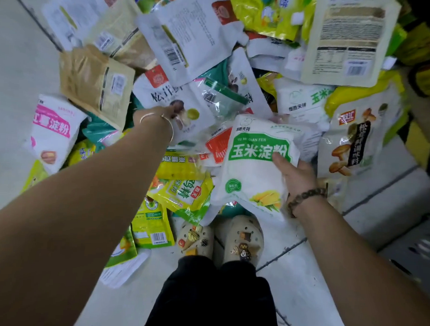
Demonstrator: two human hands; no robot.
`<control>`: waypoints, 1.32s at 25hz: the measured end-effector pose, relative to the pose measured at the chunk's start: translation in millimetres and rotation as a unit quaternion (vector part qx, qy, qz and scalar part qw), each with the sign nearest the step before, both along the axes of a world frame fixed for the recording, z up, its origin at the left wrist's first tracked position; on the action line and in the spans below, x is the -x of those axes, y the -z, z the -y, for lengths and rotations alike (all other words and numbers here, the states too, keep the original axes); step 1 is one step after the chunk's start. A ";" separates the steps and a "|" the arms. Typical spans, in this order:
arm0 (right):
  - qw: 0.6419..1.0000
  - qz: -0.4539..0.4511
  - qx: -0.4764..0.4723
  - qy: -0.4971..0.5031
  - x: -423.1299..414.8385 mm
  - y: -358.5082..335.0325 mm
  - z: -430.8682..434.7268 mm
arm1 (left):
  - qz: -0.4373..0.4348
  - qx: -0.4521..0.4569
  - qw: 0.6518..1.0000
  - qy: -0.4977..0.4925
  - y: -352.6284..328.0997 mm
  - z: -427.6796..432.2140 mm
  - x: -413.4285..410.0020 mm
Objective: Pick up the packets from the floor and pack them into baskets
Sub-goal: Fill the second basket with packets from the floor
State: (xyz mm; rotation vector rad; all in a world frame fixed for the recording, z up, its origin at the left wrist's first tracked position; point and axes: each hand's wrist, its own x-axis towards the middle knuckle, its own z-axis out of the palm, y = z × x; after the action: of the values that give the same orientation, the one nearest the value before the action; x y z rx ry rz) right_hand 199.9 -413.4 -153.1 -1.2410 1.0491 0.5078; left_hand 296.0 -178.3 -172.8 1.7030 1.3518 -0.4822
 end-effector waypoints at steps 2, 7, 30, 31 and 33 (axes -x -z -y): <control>1.000 -0.013 0.006 0.010 0.3 -13.9 6.7 | -0.023 -0.010 1.000 -0.005 -5.2 4.5 7.8; 0.998 -0.035 0.022 0.037 3.8 -51.9 16.8 | -0.001 -0.005 1.000 0.012 -47.6 20.5 45.2; 0.973 0.148 -0.013 0.176 178.7 -265.9 214.7 | 0.191 0.116 0.936 0.271 -273.7 239.0 166.2; 0.971 0.158 -0.025 0.180 191.3 -272.5 231.6 | 0.195 0.122 0.931 0.282 -277.9 254.9 174.4; 0.968 0.174 -0.041 0.174 216.6 -286.7 269.5 | 0.203 0.130 0.919 0.312 -285.1 290.6 193.0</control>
State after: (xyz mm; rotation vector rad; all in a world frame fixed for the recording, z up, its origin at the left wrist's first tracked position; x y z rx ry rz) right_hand -16.7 -682.9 133.6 -0.9987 0.9091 0.0569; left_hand 103.0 -469.0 112.3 1.8558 0.4069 -0.5886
